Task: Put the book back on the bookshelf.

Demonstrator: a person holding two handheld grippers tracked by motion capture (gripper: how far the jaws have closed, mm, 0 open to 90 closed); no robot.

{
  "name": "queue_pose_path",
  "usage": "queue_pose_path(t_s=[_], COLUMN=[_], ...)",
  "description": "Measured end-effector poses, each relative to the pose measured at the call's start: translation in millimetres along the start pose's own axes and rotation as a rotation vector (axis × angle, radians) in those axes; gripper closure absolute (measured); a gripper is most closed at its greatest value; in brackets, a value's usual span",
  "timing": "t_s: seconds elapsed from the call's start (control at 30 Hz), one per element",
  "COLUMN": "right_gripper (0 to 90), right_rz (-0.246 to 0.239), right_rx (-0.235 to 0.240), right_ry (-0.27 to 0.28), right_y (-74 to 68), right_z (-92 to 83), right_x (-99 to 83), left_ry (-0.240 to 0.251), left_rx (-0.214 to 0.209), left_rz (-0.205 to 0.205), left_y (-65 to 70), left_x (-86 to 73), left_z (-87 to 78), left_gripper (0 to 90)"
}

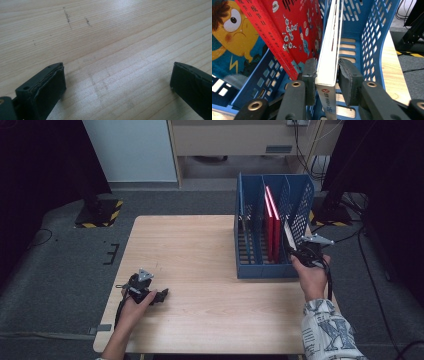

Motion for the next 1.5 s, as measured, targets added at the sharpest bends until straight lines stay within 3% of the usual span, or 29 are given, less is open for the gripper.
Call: queue_pose_path(t_s=[0.17,0.43,0.63,0.73,1.0,1.5], right_gripper=[70.9,74.0,74.0,73.2,68.5,63.3], right_rz=[-0.018,-0.007,-0.028,-0.031,-0.009,-0.007], right_rx=[-0.023,-0.069,-0.087,-0.081,-0.011,0.027], right_ry=[0.006,0.01,0.014,0.014,0.048,0.054], right_y=[0.1,10.1,7.5,5.6,1.3,-3.0], right_z=[1.7,9.5,12.4,12.3,10.2,9.5], right_x=[1.5,7.7,9.4,9.2,13.4,14.4], left_ry=[0.0,0.0,0.0,0.0,0.0,0.003], left_rx=[0.0,-0.001,-0.001,-0.001,-0.001,-0.002], left_rz=[0.001,0.001,0.001,0.001,0.001,-0.001], left_y=[0.1,0.1,0.1,0.1,0.2,0.4], left_x=[0.0,0.0,0.0,0.1,0.1,0.1], left_z=[0.0,0.0,0.1,0.1,0.1,0.2], left_gripper=[0.0,0.0,0.0,0.0,0.0,0.0])
Point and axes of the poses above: each handheld gripper's, and its own axes: z roughly forward along the jaws, x roughly out of its top, y roughly to its right, the point moved 3 cm from there along z, roughly forward along the jaws, and after that the axes turned 2 degrees about -y, right-handed, at the moved point
